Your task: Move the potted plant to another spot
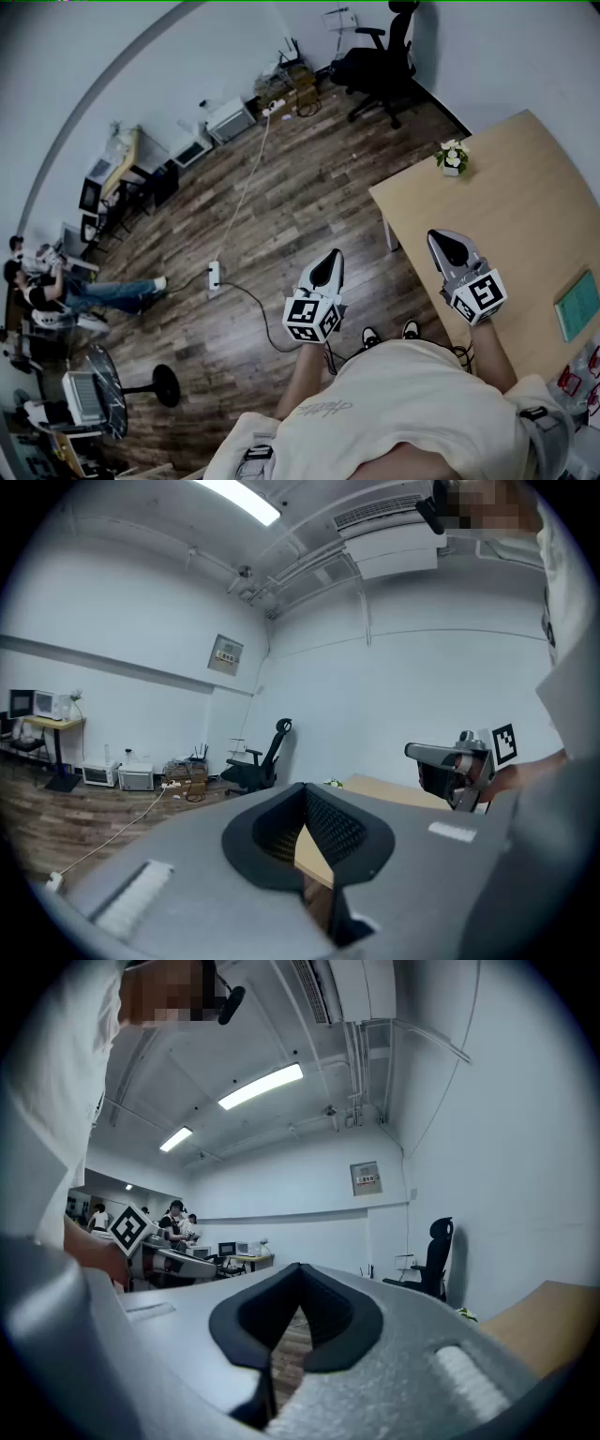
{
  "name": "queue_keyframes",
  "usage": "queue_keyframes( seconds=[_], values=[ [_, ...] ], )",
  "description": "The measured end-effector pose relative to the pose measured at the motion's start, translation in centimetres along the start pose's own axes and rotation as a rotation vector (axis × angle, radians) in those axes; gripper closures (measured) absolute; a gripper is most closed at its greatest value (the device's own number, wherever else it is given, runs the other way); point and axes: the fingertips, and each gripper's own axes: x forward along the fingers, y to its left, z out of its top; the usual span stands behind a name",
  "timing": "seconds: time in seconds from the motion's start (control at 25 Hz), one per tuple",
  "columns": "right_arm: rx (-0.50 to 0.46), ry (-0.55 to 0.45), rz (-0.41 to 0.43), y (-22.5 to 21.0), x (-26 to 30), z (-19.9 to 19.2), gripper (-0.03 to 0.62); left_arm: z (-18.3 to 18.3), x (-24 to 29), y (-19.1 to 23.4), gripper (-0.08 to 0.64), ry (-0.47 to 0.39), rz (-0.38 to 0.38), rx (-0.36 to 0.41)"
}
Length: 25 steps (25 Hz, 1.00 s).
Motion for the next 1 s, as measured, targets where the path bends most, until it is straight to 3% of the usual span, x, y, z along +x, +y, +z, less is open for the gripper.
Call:
queue_keyframes(
  seconds=[0.4,0.76,1.0],
  values=[
    [0.035,0.011,-0.067,-1.0,0.2,-0.5,0.591,-0.7,0.6,0.7,0.543,0.017,-0.016,0.008],
    [0.027,0.056,-0.064,0.6,-0.2,-1.8,0.591,-2.2,0.3,0.1,0.541,0.047,-0.045,0.04],
    [0.033,0.065,-0.058,1.3,-0.2,-2.5,0.591,-2.6,0.4,0.2,0.317,0.069,-0.057,0.055]
  ],
)
